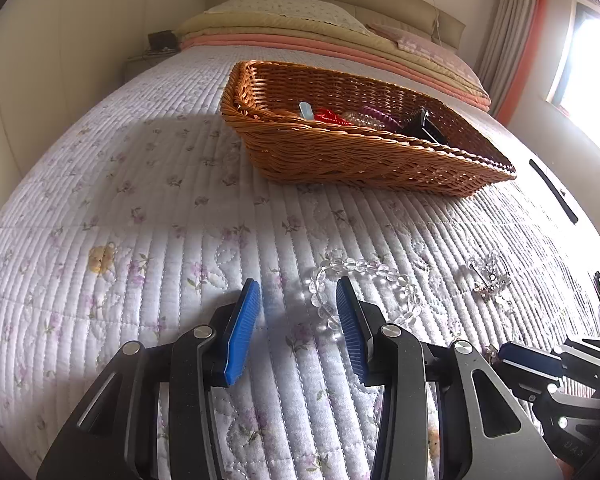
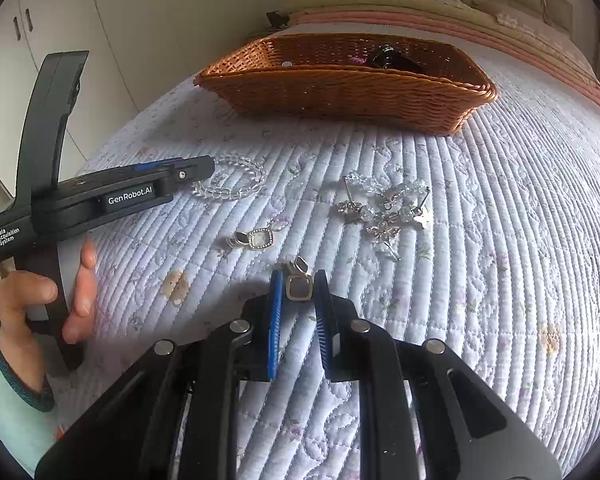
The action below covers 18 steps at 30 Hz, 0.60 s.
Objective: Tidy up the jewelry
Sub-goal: 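Grasp the clear bead bracelet with the left tool while the right tool grasps a square earring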
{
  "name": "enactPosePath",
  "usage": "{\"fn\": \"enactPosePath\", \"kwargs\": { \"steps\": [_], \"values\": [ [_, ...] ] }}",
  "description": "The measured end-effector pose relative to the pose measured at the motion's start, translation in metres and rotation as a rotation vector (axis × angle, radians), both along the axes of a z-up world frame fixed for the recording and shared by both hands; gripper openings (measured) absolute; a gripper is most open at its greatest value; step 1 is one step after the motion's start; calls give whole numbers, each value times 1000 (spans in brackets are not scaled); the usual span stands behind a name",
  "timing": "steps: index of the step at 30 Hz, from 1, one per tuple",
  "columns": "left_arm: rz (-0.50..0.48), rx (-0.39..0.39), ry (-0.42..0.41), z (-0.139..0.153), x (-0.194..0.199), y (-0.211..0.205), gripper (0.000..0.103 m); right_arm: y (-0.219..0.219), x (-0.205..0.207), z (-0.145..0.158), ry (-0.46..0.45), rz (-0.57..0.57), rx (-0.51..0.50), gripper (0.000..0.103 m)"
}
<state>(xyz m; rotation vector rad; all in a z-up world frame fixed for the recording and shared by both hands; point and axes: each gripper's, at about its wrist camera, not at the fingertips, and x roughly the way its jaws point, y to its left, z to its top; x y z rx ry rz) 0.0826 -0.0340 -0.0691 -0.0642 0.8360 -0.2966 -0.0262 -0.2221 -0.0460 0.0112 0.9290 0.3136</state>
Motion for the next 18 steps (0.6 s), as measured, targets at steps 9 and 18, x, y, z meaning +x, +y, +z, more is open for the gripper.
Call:
{"fn": "enactPosePath", "kwargs": {
  "steps": [9, 18],
  "values": [
    [-1, -2, 2, 0, 0, 1, 38, 12, 9, -3, 3, 37, -53, 14],
    [-30, -2, 0, -2, -1, -3, 8, 18, 11, 0, -45, 41, -87, 11]
  ]
}}
